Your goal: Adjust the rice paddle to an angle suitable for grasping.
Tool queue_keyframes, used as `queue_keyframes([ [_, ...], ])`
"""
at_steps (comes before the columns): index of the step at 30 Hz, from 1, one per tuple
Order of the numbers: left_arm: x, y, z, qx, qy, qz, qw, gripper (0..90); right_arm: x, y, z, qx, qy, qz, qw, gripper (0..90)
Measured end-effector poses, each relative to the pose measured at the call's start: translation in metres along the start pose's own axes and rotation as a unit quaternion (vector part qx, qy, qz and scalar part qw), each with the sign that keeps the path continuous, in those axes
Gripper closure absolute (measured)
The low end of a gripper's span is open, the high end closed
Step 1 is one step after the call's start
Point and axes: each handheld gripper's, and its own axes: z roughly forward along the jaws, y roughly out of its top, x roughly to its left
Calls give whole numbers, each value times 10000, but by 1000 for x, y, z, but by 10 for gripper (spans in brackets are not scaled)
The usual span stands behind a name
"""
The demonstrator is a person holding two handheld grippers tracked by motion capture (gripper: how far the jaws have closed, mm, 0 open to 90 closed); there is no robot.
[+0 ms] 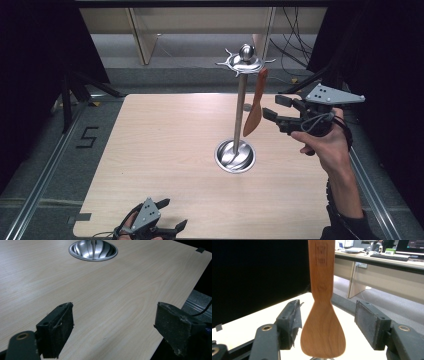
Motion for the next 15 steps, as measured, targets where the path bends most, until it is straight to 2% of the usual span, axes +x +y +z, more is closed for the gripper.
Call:
queue_keyframes([
  [2,0,0,0,-3,2,3,10000,147,0,-5,-2,-66,-24,-30,10000,373],
  [4,0,0,0,3,2,-1,10000,147,-1,-13,-5,-121,72,101,9998,373],
  [6,0,0,0,10,-18,20,10000,147,-2,-19,-3,23,91,158,9998,365],
  [7,-1,0,1,-53,-15,-47,10000,147,-4,-20,-4,69,51,132,9999,365],
  [8,0,1,0,18,-13,38,10000,147,-4,-21,-4,58,64,181,9998,364],
  [9,0,1,0,-15,-15,26,10000,147,-5,-24,-4,84,67,203,9997,364],
  [12,1,1,0,73,23,126,9999,147,-6,-31,-3,292,120,157,9994,353],
  [15,-1,1,0,-14,-31,5,10000,147,-8,-38,-1,446,150,79,9989,350],
])
